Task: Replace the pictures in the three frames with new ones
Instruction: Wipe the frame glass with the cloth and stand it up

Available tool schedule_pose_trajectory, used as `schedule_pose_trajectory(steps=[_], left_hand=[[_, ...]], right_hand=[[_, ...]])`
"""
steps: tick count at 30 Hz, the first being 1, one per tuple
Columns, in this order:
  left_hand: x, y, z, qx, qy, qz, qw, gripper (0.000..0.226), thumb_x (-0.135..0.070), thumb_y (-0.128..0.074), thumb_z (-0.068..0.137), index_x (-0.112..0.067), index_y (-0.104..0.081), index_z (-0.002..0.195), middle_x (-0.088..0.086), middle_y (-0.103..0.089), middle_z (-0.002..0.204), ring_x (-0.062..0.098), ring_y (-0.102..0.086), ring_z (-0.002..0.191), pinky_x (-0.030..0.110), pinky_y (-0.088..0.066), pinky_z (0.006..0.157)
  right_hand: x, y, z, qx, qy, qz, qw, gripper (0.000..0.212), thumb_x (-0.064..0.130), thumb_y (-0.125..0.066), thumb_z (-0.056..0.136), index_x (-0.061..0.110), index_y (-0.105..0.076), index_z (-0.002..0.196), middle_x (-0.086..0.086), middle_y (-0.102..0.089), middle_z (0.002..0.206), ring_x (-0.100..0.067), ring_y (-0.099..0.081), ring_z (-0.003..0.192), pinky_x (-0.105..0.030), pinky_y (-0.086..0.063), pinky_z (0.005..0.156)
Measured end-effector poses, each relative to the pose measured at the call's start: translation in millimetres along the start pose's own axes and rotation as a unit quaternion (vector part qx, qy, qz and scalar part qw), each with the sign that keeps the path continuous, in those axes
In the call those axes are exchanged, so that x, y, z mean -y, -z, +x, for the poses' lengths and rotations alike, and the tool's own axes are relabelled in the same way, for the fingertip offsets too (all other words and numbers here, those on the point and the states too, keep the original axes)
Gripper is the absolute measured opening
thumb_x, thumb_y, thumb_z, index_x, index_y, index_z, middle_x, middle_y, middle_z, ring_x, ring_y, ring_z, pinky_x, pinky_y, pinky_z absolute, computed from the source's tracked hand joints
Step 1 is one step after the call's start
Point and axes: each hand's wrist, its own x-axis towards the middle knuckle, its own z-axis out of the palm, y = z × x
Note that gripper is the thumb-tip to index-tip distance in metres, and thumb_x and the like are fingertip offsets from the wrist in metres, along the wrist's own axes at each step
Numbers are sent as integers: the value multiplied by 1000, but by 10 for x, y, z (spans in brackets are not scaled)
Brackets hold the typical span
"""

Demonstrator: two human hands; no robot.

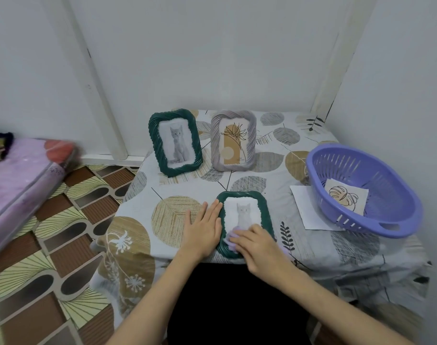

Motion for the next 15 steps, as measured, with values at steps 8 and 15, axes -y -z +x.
schedule_pose_trajectory(steps=[8, 15], left_hand=[[4, 6, 2, 8, -2, -9, 1000, 49, -32, -13, 99, -33, -4, 147, -20, -2, 155, 6, 2, 145, 46, 5, 117], [-8, -19, 5, 6, -2, 6, 1000, 49, -32, -13, 99, -30, -3, 147, -18, -3, 156, 5, 2, 145, 47, 4, 116]], right_hand=[[-744, -17, 460, 12, -113, -52, 992, 34, 1, -77, 64, 11, -70, 96, -4, -71, 93, -26, -54, 71, -34, -51, 64], [-230, -135, 594, 4, -61, 49, 997, 27, 13, -49, 84, 6, -69, 101, -7, -71, 102, -31, -55, 74, -39, -52, 71]])
